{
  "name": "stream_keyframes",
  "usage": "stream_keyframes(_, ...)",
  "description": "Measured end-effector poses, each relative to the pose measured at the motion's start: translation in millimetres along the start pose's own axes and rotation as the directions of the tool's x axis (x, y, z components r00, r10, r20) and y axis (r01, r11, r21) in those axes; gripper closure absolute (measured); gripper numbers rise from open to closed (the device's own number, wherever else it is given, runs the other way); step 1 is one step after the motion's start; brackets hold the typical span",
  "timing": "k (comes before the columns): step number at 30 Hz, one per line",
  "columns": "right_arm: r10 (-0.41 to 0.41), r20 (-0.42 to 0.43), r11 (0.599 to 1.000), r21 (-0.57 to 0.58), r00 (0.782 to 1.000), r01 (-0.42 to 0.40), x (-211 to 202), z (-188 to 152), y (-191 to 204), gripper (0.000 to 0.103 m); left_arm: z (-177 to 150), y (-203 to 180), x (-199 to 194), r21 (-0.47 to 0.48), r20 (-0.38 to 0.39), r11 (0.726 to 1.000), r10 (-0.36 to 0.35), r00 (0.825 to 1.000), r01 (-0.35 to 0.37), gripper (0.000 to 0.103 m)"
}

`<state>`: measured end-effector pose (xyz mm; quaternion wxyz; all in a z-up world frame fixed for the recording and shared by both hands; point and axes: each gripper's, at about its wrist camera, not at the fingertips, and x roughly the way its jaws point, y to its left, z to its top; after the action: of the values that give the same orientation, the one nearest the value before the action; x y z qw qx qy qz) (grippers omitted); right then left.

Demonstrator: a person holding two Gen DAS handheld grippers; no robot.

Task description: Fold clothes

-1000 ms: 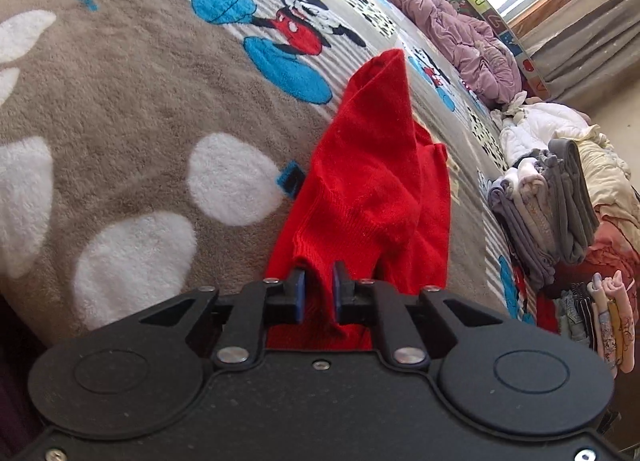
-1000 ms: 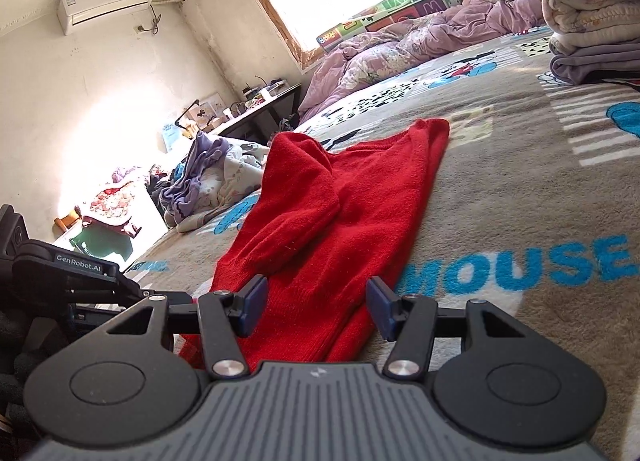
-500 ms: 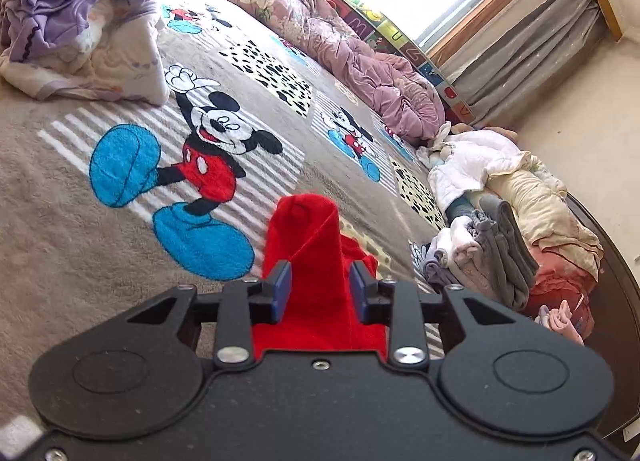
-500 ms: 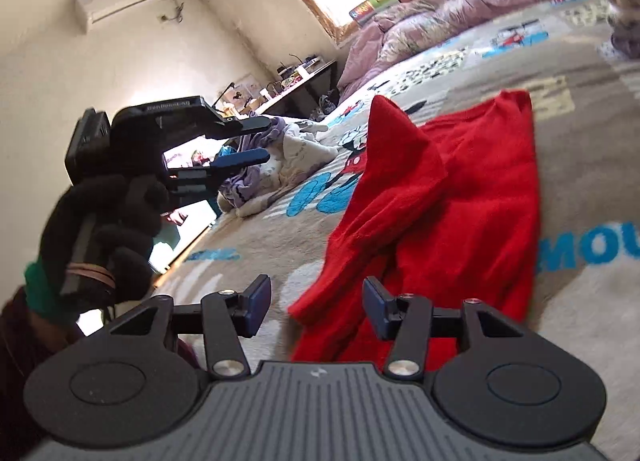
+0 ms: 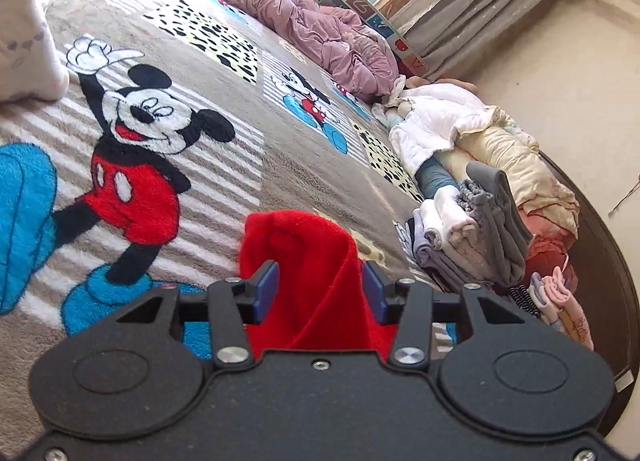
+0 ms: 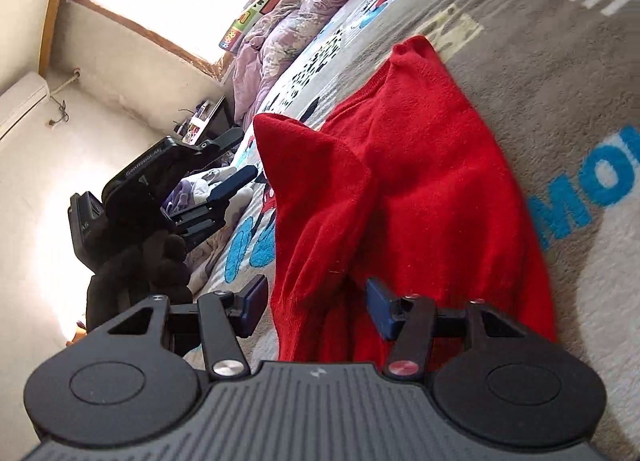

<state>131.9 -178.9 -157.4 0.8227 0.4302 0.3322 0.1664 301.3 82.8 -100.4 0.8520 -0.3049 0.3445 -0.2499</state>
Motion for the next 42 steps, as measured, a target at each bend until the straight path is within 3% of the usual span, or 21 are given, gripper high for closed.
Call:
stream_keyframes(4,0.027,-0.012,1.0,0.005,1.0,-0.027,5.7,-10.1,7.5,0.048,8.7,12.1,-4.5,-0.059,0.015,0.995,-0.074,0.997,0.074,0.058)
stream_keyframes(7,0.023,-0.024,1.0,-0.004,0.999,-0.023,3.3,-21.3,14.4,0.056,10.7,15.9,-7.5,-0.087,0.016,0.99,-0.112,0.994,0.113,0.058)
stream_keyframes(9,0.027,-0.036,1.0,-0.008,0.999,-0.027,-1.0,-29.7,18.1,0.056,10.5,20.1,-8.9,-0.114,0.019,0.985,-0.13,0.991,0.131,0.058)
stream_keyframes(15,0.02,-0.124,1.0,0.022,0.992,-0.018,8.2,-45.1,22.0,0.057,9.0,21.3,-10.2,-0.132,0.027,0.98,-0.144,0.989,0.146,0.058)
stream_keyframes(18,-0.005,-0.137,0.999,0.032,0.991,0.01,11.8,-47.6,23.0,0.059,9.4,18.4,-12.1,-0.117,0.031,0.979,-0.164,0.986,0.166,0.058)
stream_keyframes(22,0.006,-0.091,0.995,0.1,0.996,0.003,22.4,-47.9,17.5,0.061,9.9,17.4,-8.4,-0.097,0.025,0.982,-0.162,0.986,0.164,0.058)
stream_keyframes(25,0.029,-0.067,0.993,0.113,0.997,-0.021,22.5,-46.8,13.6,0.094,11.3,17.6,-2.1,-0.083,0.013,0.985,-0.153,0.988,0.153,0.058)
stream_keyframes(36,0.167,0.019,0.98,0.109,0.986,-0.169,-39.7,-8.8,15.1,0.094,25.2,22.5,49.0,-0.147,-0.093,0.977,-0.17,0.981,0.156,0.054)
stream_keyframes(38,0.176,0.022,0.979,0.1,0.984,-0.178,-47.7,-4.6,11.7,0.094,32.2,28.9,59.7,-0.189,-0.086,0.966,-0.192,0.978,0.173,0.05)
stream_keyframes(40,0.175,0.02,0.981,0.078,0.984,-0.176,-53.3,-2.8,9.5,0.094,37.7,38.9,71.7,-0.257,-0.087,0.948,-0.218,0.972,0.19,0.038)
stream_keyframes(42,0.167,0.013,0.984,0.065,0.986,-0.168,-55.6,-3.5,7.4,0.094,39.9,48.3,82.9,-0.317,-0.107,0.932,-0.219,0.97,0.176,0.036)
